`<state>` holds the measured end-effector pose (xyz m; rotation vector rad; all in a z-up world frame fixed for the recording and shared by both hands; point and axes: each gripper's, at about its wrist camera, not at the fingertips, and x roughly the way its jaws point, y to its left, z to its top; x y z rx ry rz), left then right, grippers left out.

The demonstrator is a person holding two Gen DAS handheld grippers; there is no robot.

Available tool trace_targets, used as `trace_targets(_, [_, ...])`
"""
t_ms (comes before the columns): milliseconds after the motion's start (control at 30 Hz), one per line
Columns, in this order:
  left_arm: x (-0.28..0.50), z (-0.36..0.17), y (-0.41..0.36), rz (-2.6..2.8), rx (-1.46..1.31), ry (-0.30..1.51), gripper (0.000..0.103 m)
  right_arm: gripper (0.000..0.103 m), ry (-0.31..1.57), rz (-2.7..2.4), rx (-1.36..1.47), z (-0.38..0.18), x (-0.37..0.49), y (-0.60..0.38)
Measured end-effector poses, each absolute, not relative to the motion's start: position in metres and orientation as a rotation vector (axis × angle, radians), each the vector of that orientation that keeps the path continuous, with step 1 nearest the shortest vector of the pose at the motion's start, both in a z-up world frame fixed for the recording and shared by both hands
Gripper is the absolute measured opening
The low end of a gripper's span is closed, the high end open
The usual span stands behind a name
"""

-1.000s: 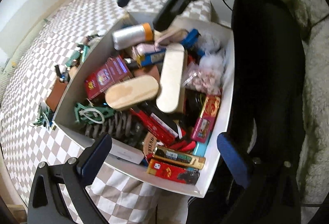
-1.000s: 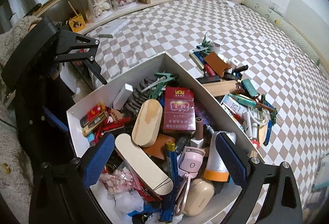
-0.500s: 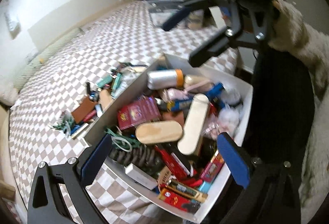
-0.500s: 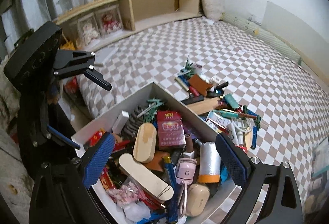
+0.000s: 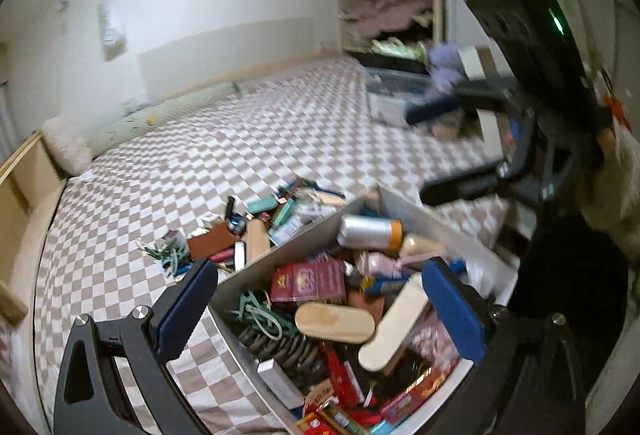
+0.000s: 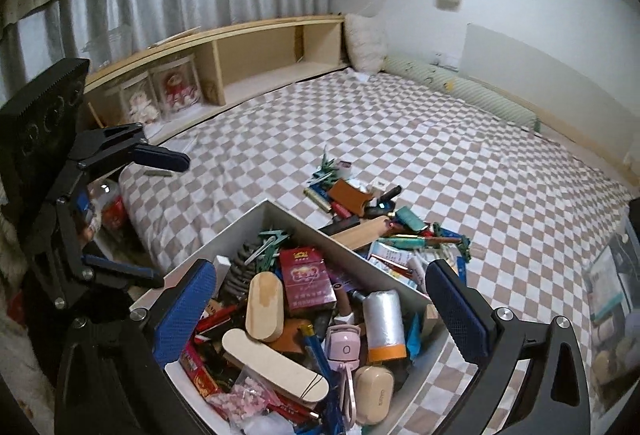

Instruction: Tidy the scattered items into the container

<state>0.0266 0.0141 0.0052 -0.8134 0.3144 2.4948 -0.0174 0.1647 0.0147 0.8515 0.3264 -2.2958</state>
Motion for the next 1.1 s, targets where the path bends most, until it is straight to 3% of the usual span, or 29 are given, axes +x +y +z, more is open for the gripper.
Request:
trace_targets(367, [0.028, 0.027, -0.002, 2.733, -0.767, 0.146, 0.103, 0.103, 0.235, -2.421, 0.799, 0.023, -0.009, 0.174])
trace_targets(1100, [0.052, 0.031, -0.009, 2.941, -0.712, 0.019, 0.103, 0.103, 0.107, -2.626, 0.712, 0.026, 0.022, 0.188])
